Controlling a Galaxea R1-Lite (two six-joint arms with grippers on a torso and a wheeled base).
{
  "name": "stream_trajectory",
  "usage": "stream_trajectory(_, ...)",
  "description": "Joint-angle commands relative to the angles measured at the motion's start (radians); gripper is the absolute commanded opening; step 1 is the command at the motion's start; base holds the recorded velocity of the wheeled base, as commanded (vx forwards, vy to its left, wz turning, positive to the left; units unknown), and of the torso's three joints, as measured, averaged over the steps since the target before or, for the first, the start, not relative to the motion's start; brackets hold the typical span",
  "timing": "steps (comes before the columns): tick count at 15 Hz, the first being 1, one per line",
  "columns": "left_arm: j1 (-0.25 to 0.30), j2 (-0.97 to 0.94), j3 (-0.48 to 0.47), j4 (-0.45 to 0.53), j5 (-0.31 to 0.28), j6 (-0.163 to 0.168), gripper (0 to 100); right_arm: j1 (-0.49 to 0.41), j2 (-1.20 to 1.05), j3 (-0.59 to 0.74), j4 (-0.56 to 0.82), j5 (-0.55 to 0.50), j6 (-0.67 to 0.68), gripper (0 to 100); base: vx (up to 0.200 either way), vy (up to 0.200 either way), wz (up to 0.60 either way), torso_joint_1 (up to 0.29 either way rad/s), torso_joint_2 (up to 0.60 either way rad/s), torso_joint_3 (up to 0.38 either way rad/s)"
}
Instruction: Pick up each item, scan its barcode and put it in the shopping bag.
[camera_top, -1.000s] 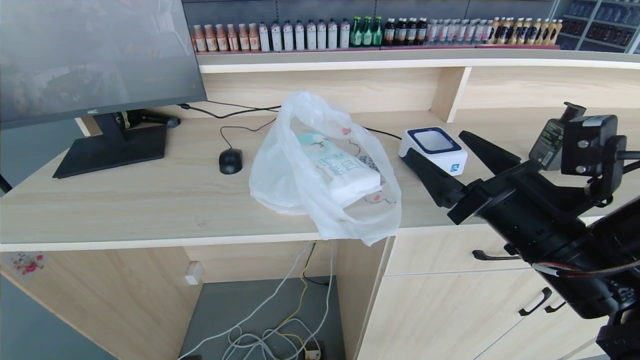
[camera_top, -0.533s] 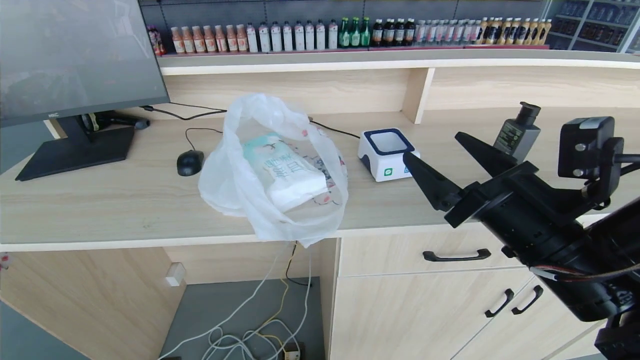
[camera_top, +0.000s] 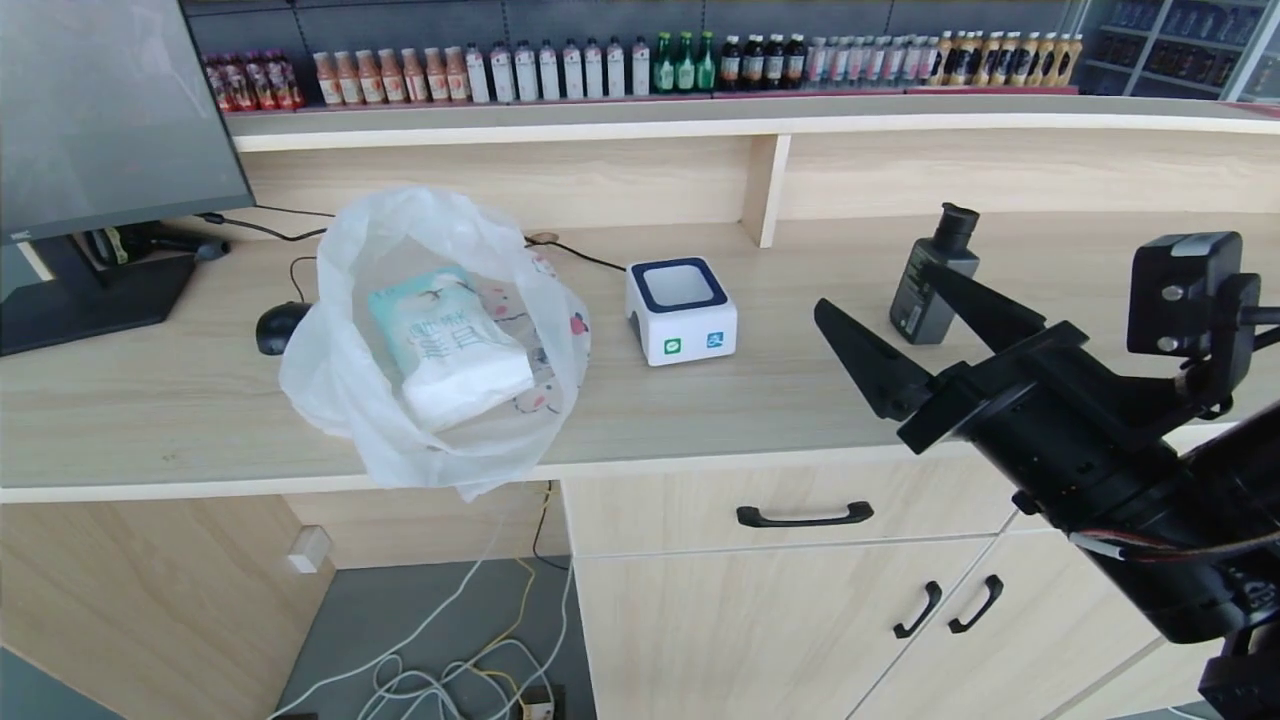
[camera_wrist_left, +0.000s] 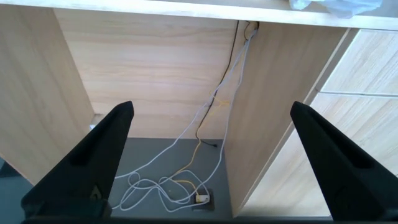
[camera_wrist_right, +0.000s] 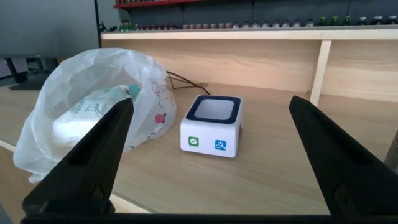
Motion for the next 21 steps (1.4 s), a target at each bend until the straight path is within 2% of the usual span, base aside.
stream_trajectory(1,0.000,0.000,0.000,0.000,0.000,0.000,100,0.002,-0.002,0.002,-0.001,0.000,0.000,100,0.000,-0.200,0.00,0.007,0.00,0.007)
stream_trajectory(6,0.000,0.000,0.000,0.000,0.000,-0.002,100,0.000,-0.002,0.011,-0.001,0.000,-0.001,100,0.000,-0.200,0.00,0.007,0.00,0.004)
stream_trajectory(8,0.000,0.000,0.000,0.000,0.000,0.000,100,0.003,0.004,-0.038,-0.001,0.001,-0.064,100,0.000,-0.200,0.00,0.002,0.00,0.005)
stream_trajectory(12,-0.002,0.000,0.000,0.000,0.000,0.004,100,0.002,0.049,-0.081,-0.001,-0.003,-0.075,100,0.000,0.000,0.00,0.000,0.00,0.000)
stream_trajectory(14,0.000,0.000,0.000,0.000,0.000,0.004,100,0.002,0.073,-0.130,0.011,-0.051,-0.070,100,0.000,0.000,0.00,0.000,0.00,0.000)
stream_trajectory(17,0.000,0.000,0.000,0.000,0.000,0.004,100,0.002,0.081,-0.210,0.180,-0.166,-0.037,100,0.000,0.000,0.00,0.000,0.00,0.000)
stream_trajectory(21,0.000,0.000,0.000,0.000,0.000,0.004,100,-0.024,0.121,-0.299,0.306,-0.224,0.003,100,0.000,0.000,0.00,0.000,0.00,0.000)
